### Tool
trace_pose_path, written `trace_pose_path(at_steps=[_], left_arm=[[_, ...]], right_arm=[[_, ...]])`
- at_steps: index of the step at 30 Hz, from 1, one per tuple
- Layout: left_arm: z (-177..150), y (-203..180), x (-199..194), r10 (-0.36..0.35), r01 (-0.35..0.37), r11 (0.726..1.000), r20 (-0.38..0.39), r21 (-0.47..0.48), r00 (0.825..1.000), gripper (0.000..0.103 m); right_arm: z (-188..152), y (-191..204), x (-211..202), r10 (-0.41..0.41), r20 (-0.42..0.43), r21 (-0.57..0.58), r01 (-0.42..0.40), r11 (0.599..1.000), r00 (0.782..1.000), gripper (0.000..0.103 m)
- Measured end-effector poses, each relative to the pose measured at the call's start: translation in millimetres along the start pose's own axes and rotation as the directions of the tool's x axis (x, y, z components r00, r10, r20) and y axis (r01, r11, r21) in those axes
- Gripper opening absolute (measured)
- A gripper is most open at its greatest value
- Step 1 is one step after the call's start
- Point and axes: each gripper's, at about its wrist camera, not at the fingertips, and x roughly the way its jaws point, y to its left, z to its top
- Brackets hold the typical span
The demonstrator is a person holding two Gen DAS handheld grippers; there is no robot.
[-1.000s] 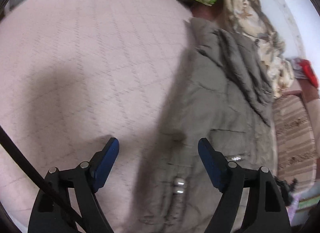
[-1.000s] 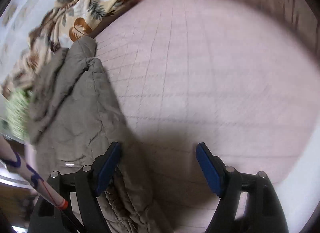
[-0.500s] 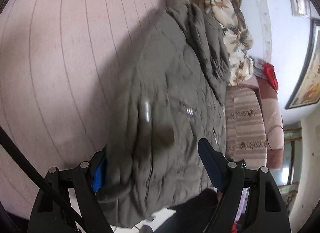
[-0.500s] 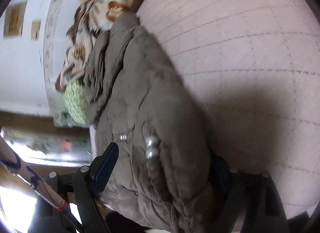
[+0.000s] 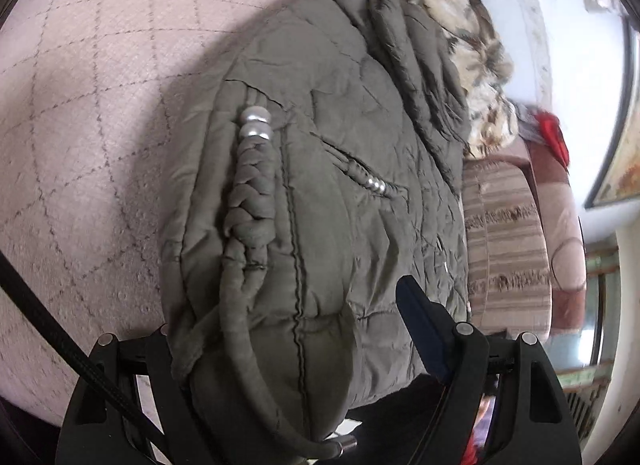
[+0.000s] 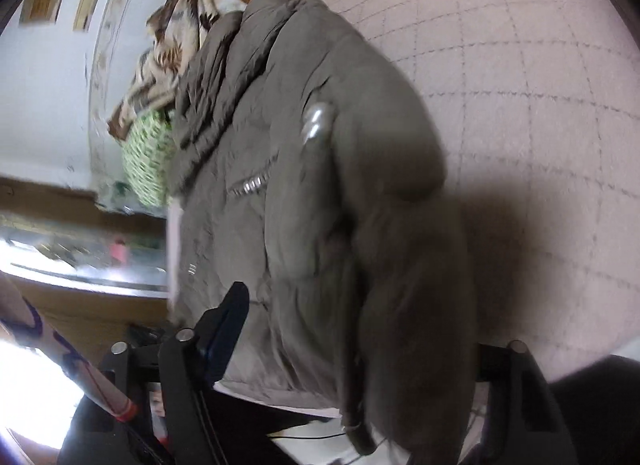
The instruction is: Fold large clothes
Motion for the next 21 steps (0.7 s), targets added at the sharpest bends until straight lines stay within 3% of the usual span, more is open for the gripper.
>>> trace_pose_path(at_steps=[1, 4, 5, 10, 17, 21], left_arm=[[0.0, -1.6, 1.4, 0.021, -0.021, 1.000, 0.009, -0.017, 1.000, 0.073], [-1.8, -5.2, 1.5, 0.176, -0.176, 0.984, 0.021, -0.028, 0.984, 0.032], [-2.5, -7.5, 1.7, 0.196, -0.196, 0.980, 0.020, -0.024, 0.980, 0.025], [-13.6, -36.9, -15.0, 0.249, -0.251, 0.968, 0.078, 0.021, 0.965, 0.017], [-44.2, -69.8, -54.8, 0.258, -0.277, 0.954, 0.151, 0.116, 0.954, 0.015], [-75.1, -58.0, -77.2, 0.222, -0.238, 0.965, 0.136, 0.112, 0.966, 0.015]], right_arm=[[-1.3, 1.3, 0.6, -0.018, 0.010, -0.008, 0.018, 1.000, 1.000, 0.069], [-4.1, 3.9, 3.7, -0.053, 0.041, 0.009, 0.053, 0.999, 0.998, 0.057], [-4.9, 5.0, 5.1, -0.066, 0.047, 0.011, 0.065, 0.998, 0.997, 0.053], [-4.0, 19.1, 9.1, -0.135, 0.056, -0.021, 0.136, 0.990, 0.989, 0.025], [-13.1, 55.5, -30.3, -0.112, 0.116, -0.113, 0.125, 0.986, 0.987, 0.019], [-34.6, 65.2, -55.6, -0.081, 0.119, -0.157, 0.099, 0.983, 0.990, 0.019]])
